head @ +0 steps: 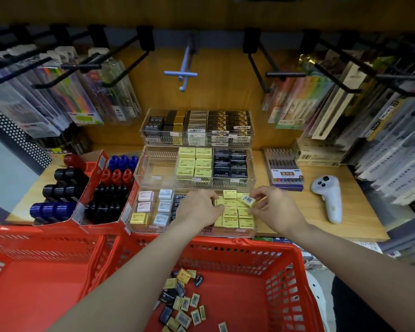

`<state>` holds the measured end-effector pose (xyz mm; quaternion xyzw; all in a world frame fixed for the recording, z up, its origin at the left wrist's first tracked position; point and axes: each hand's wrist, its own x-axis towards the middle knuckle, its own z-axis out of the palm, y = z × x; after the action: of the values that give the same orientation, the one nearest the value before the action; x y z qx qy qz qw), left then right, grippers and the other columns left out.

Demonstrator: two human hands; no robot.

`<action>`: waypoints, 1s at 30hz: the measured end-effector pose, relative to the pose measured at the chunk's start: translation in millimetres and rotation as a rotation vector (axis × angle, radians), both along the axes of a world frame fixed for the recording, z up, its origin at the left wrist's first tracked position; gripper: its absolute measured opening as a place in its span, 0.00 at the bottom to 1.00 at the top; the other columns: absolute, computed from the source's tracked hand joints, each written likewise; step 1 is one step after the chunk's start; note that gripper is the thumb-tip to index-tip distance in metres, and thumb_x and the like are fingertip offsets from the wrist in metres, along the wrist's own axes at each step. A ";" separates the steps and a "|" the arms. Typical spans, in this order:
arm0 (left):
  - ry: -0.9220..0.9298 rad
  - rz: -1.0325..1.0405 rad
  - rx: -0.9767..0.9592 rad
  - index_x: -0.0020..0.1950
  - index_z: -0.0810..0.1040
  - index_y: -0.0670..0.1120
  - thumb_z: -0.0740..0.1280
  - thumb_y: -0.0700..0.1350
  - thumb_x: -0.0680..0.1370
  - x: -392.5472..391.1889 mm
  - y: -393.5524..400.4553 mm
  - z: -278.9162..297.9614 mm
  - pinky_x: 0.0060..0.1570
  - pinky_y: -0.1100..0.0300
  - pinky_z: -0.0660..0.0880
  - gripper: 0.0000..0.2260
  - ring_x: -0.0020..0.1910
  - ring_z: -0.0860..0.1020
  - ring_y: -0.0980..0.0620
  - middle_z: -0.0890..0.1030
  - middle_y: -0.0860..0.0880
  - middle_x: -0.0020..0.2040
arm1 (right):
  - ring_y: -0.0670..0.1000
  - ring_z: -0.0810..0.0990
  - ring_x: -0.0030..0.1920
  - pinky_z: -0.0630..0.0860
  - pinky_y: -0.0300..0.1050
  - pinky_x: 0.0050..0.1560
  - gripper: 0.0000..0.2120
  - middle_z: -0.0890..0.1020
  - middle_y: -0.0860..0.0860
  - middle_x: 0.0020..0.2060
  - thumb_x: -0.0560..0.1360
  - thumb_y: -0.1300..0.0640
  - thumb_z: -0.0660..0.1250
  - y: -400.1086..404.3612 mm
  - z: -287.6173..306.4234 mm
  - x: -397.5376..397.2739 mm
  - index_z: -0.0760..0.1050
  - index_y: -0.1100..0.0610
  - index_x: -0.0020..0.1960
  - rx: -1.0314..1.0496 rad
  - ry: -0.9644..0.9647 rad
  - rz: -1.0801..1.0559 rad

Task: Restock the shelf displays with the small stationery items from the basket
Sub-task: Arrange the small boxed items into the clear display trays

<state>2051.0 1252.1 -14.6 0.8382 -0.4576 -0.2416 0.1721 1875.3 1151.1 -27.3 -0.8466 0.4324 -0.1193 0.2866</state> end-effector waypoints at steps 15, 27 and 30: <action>0.015 -0.017 -0.145 0.55 0.81 0.52 0.69 0.54 0.78 -4.3 1.6 13.7 0.42 0.59 0.76 0.10 0.39 0.79 0.51 0.83 0.50 0.46 | 0.48 0.79 0.43 0.78 0.43 0.48 0.14 0.80 0.51 0.53 0.78 0.48 0.67 1.3 0.8 -1.2 0.80 0.54 0.59 -0.202 0.044 -0.006; 0.010 -0.027 -0.076 0.57 0.80 0.55 0.71 0.53 0.77 1.5 7.7 5.0 0.30 0.63 0.70 0.10 0.32 0.77 0.57 0.83 0.53 0.43 | 0.48 0.78 0.41 0.71 0.40 0.39 0.10 0.81 0.48 0.49 0.73 0.53 0.74 14.5 -7.4 22.7 0.80 0.51 0.53 -0.226 0.012 -0.206; -0.006 -0.033 -0.072 0.57 0.80 0.56 0.71 0.51 0.77 4.0 8.5 2.5 0.32 0.62 0.70 0.10 0.37 0.81 0.54 0.83 0.52 0.43 | 0.49 0.78 0.43 0.71 0.41 0.39 0.07 0.80 0.47 0.48 0.73 0.52 0.75 17.3 -11.5 26.4 0.80 0.51 0.49 -0.260 -0.004 -0.253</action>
<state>2055.0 1260.6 -12.2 0.8245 -0.4803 -0.2256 0.1967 1901.6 1168.5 -38.8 -0.8150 0.5159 -0.2112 0.1581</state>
